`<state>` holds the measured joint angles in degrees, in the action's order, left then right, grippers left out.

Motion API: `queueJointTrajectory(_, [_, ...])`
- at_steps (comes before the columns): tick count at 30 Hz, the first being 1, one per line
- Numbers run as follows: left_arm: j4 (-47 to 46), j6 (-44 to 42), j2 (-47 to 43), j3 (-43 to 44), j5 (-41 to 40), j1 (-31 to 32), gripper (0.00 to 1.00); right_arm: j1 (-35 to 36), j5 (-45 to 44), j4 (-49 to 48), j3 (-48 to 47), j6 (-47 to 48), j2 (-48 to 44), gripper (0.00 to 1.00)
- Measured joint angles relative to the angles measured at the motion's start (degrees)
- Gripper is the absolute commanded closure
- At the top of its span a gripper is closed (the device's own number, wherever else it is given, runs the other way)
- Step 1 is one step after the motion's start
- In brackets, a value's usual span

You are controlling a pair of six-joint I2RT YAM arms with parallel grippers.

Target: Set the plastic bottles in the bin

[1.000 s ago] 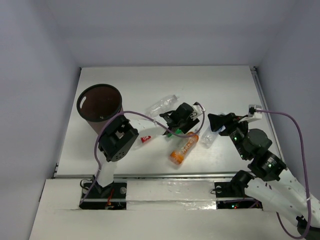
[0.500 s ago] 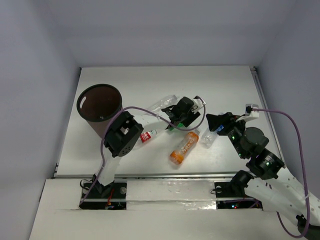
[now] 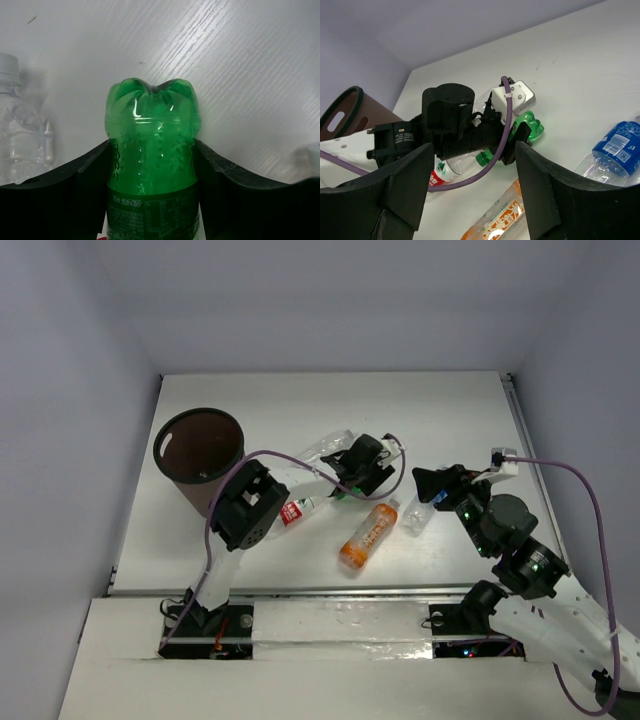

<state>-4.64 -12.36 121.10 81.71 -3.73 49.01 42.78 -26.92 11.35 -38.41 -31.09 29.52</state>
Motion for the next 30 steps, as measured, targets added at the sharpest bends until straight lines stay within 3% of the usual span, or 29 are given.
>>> queueJointTrajectory(8, [-2.40,2.40,-7.50,-5.90,-1.31,-0.39,0.57,0.00,0.13,-0.02,0.00,0.00,-0.76,0.29])
queueJointTrajectory(18, [-16.79,12.57,-36.02,-7.80,-2.73,-7.93,0.55,0.00,1.18,-0.48,0.00,0.39,-2.49,0.29])
queueJointTrajectory(24, [-23.61,17.57,-52.52,-16.00,-11.54,-16.44,0.54,0.00,3.65,-1.95,0.02,0.92,-0.55,0.29])
queueJointTrajectory(30, [-24.74,21.79,-64.13,-30.60,-22.40,-24.92,0.51,0.00,6.62,-3.37,1.16,0.92,1.16,0.28])
